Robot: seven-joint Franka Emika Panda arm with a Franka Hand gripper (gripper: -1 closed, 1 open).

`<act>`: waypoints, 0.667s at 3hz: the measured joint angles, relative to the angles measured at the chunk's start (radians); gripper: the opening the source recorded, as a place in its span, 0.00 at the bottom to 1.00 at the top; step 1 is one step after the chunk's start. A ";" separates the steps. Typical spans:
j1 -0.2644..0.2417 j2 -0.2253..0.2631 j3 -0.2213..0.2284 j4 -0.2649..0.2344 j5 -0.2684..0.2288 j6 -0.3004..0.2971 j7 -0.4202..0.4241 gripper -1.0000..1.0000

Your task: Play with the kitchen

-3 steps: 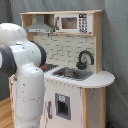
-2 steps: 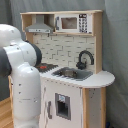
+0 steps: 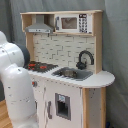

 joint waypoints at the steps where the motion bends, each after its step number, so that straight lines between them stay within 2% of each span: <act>1: 0.000 -0.082 0.017 0.000 -0.015 0.006 -0.079 1.00; 2: 0.000 -0.153 0.046 0.000 -0.045 0.011 -0.157 1.00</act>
